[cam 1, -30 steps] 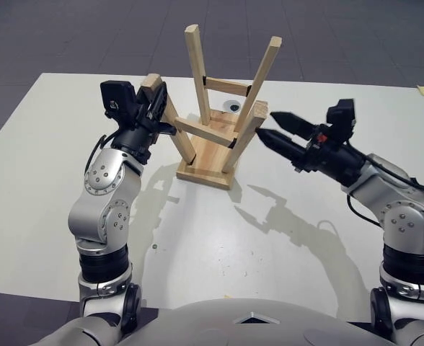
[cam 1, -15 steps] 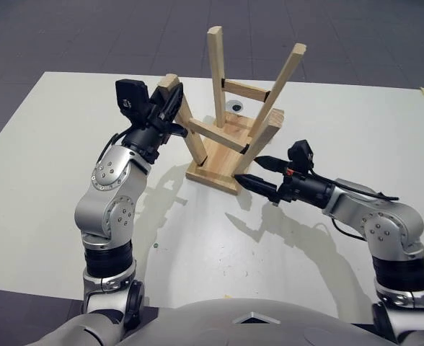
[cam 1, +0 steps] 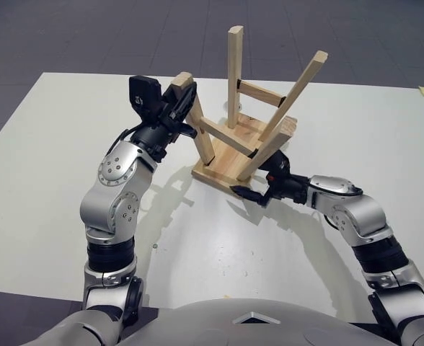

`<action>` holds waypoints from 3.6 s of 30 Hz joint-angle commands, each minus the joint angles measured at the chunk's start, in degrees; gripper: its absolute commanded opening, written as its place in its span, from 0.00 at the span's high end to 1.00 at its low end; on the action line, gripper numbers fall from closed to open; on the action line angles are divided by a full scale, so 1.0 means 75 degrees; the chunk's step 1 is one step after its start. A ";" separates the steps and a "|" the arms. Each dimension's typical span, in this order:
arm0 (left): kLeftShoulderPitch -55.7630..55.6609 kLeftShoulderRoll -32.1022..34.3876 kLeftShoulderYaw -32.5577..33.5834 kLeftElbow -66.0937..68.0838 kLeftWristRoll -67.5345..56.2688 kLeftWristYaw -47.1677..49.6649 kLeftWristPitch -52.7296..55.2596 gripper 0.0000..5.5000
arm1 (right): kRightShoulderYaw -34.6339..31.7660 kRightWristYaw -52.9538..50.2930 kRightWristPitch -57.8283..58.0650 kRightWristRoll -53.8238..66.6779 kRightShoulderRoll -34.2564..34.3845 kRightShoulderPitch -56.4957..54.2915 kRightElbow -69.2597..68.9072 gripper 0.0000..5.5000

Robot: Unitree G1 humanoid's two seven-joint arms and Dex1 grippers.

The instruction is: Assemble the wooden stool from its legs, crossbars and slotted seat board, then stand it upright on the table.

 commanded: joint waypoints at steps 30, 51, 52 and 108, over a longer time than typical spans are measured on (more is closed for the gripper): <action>-0.0602 0.0107 0.1610 -0.0939 -0.3461 -0.0220 0.1281 0.80 | -0.0933 -0.0915 0.1514 -0.0201 0.0529 0.0653 -0.0531 0.02; -0.0366 -0.0054 0.0950 -0.1217 -0.1081 0.0607 -0.0237 0.81 | -0.0668 -0.0403 0.1216 -0.0646 -0.0078 0.1263 -0.1090 0.02; -0.0312 -0.0034 0.0939 -0.1195 -0.1335 0.0459 -0.0069 0.81 | -0.0895 -0.0383 0.1234 -0.0428 0.0053 0.1225 -0.1096 0.02; -0.0445 0.0496 0.0979 -0.0328 -0.1720 0.1175 0.0450 0.81 | -0.1373 0.0048 0.1260 -0.0072 0.0064 0.1133 -0.1405 0.02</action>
